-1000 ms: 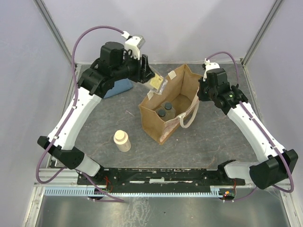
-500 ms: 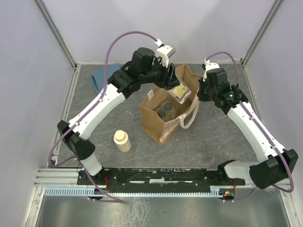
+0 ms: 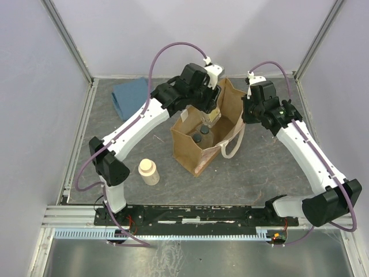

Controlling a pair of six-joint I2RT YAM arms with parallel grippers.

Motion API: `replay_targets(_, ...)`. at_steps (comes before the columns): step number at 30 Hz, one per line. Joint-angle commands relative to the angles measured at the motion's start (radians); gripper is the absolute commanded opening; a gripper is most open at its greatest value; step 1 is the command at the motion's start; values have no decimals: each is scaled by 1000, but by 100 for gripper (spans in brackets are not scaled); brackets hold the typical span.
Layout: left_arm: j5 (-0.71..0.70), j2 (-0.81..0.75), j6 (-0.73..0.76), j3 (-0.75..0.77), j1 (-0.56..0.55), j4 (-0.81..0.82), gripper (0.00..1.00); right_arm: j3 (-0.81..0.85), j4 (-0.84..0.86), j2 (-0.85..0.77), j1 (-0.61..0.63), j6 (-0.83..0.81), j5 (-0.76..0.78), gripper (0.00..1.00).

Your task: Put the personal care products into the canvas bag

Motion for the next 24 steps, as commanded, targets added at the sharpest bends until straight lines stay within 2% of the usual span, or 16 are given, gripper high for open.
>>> replay_targets(1, -79, 17, 129, 112, -56, 18, 3, 53, -21, 4, -3, -22, 36, 10)
replay_targets(11, -45, 96, 169, 102, -74, -51, 3, 112, -85, 59, -3, -20, 51, 10)
replay_targets(24, -67, 107, 136, -58, -73, 39, 3, 84, -72, 58, -4, 34, 72, 5)
